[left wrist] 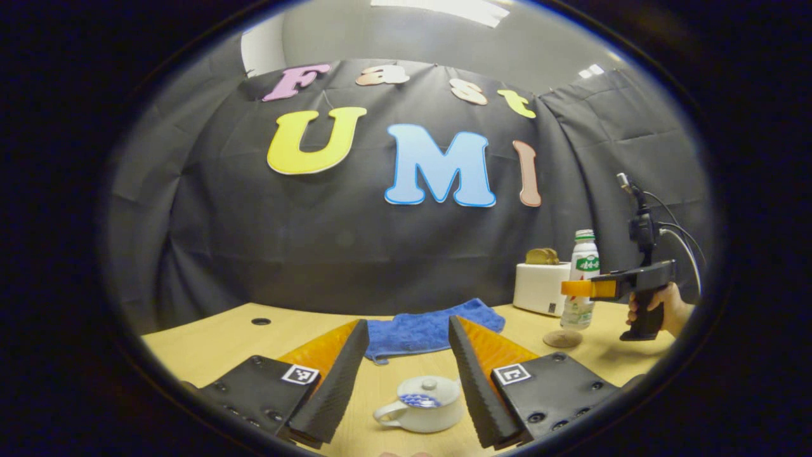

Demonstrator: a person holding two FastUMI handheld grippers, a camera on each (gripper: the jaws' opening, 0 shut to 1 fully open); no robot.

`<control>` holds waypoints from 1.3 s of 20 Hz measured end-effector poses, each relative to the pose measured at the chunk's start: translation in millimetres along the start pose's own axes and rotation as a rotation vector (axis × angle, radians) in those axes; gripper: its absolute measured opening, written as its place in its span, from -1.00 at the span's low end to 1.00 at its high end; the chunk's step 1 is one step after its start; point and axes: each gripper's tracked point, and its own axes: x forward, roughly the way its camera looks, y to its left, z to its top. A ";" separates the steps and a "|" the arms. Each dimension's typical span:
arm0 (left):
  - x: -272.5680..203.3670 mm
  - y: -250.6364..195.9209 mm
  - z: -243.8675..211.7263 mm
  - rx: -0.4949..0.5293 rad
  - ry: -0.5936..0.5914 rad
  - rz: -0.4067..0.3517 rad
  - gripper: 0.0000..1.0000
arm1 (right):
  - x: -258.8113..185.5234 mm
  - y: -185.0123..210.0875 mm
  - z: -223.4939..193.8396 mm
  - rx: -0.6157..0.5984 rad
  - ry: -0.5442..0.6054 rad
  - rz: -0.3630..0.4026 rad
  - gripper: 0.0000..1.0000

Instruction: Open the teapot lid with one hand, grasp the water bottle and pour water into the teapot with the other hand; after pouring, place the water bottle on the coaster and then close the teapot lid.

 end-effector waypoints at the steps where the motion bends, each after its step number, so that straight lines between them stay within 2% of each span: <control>1: -0.2 -4.3 -0.5 -0.003 0.000 -0.012 0.70 | 8.5 -9.0 -6.8 -0.008 0.011 -0.020 0.44; 8: -1.8 -5.1 3.5 0.011 -0.007 -0.014 0.70 | 23.1 -22.1 -26.6 0.033 0.025 -0.039 0.45; 19: -2.0 -8.7 -1.9 0.029 0.005 -0.012 0.70 | 29.6 -21.6 -34.2 -0.006 0.019 -0.050 0.46; 22: -2.5 -7.5 -0.5 0.028 0.000 -0.008 0.70 | 30.7 -25.1 -39.7 -0.040 0.042 -0.079 0.55; 23: -3.2 -7.5 0.8 0.025 -0.003 -0.010 0.73 | 30.5 -24.8 -41.4 -0.048 0.045 -0.083 0.97; 26: -3.3 -6.0 0.9 0.022 -0.007 -0.005 0.76 | 27.0 -22.2 -34.7 -0.060 0.026 -0.087 0.98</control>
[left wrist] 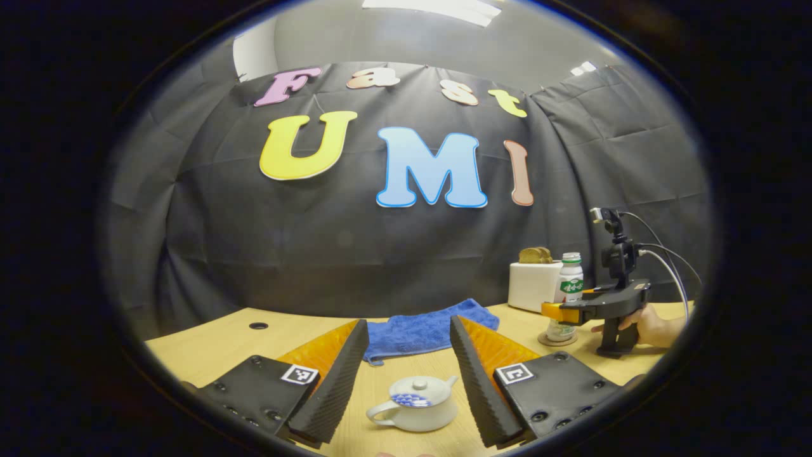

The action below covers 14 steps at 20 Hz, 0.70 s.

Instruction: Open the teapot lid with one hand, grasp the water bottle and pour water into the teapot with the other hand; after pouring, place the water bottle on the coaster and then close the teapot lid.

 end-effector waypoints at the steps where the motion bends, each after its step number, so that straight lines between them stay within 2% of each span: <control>1: 0.1 1.3 -0.4 -0.001 -0.001 0.002 0.77 | -2.1 -0.4 3.4 -0.004 -0.012 -0.005 0.98; 5: -1.3 7.2 2.6 -0.006 -0.013 0.026 0.90 | -18.1 -5.7 9.8 -0.026 -0.035 -0.035 0.98; 8: -6.4 9.3 4.5 -0.027 -0.021 0.045 0.94 | -44.2 3.8 15.2 -0.020 -0.033 -0.004 0.97; 10: -12.1 7.6 4.5 -0.032 -0.015 0.056 0.97 | -66.2 12.2 19.8 -0.017 -0.042 0.022 0.97; 14: -44.2 -9.6 8.7 -0.065 -0.004 0.054 0.97 | -128.9 22.9 28.9 -0.019 -0.094 0.018 0.98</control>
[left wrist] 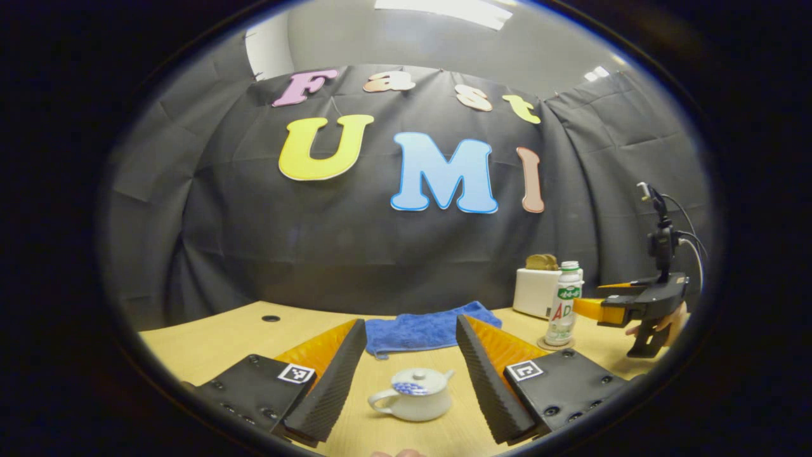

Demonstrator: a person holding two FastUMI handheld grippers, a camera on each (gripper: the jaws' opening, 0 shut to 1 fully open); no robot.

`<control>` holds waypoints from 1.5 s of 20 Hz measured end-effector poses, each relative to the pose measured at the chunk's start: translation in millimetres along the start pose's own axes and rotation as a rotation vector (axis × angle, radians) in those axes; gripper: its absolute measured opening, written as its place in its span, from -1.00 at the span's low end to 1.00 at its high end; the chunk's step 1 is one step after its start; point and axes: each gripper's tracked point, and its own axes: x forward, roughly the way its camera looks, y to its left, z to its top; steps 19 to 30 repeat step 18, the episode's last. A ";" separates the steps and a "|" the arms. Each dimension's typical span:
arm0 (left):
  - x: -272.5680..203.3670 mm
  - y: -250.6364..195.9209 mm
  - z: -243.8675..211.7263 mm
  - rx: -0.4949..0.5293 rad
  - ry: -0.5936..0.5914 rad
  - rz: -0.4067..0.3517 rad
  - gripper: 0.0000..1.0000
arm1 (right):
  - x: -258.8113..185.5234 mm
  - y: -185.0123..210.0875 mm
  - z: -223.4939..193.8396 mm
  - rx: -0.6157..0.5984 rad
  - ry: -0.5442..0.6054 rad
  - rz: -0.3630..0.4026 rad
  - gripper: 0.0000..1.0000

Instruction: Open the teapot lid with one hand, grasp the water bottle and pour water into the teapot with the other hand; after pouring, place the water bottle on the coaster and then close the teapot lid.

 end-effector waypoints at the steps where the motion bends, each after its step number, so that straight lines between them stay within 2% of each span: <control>1: -11.1 -8.8 -1.1 -0.013 0.006 -0.002 0.97 | -18.2 10.8 1.8 0.015 -0.014 0.014 0.97; 2: -17.3 -17.0 -2.0 -0.017 0.015 -0.005 0.87 | -34.0 20.8 1.5 0.026 -0.020 0.023 0.97; 3: -25.2 -26.2 -5.6 -0.020 0.021 -0.005 0.97 | -48.3 31.3 -0.7 0.034 -0.024 0.036 0.97; 6: -40.1 -53.8 -22.0 -0.009 0.048 0.007 0.97 | -81.9 63.1 -10.2 0.087 -0.020 0.069 0.97; 9: -51.5 -70.8 -41.6 -0.013 0.077 0.017 0.97 | -99.7 76.7 -21.1 0.042 -0.029 0.062 0.96; 10: -54.1 -73.9 -46.2 -0.009 0.091 0.020 0.92 | -105.9 81.6 -24.9 0.053 -0.026 0.067 0.98; 11: -57.4 -77.9 -54.3 -0.005 0.106 0.021 0.96 | -110.6 86.4 -26.8 0.068 -0.030 0.073 0.66; 12: -63.8 -78.6 -57.6 0.013 0.113 0.027 0.97 | -113.2 85.8 -29.9 0.073 -0.037 0.059 0.97; 15: -64.5 -89.4 -53.7 0.069 0.104 0.039 0.96 | -118.2 88.2 -43.9 0.087 -0.024 0.024 0.96; 16: -67.3 -83.8 -56.6 0.091 0.106 0.066 0.97 | -115.0 82.5 -44.3 0.066 -0.036 -0.005 0.96; 18: -70.3 -78.6 -54.6 0.082 0.105 0.089 0.97 | -116.5 77.4 -44.2 0.049 -0.030 -0.043 0.94; 30: -70.3 -78.6 -54.6 0.082 0.105 0.089 0.97 | -116.5 77.4 -44.2 0.049 -0.030 -0.043 0.94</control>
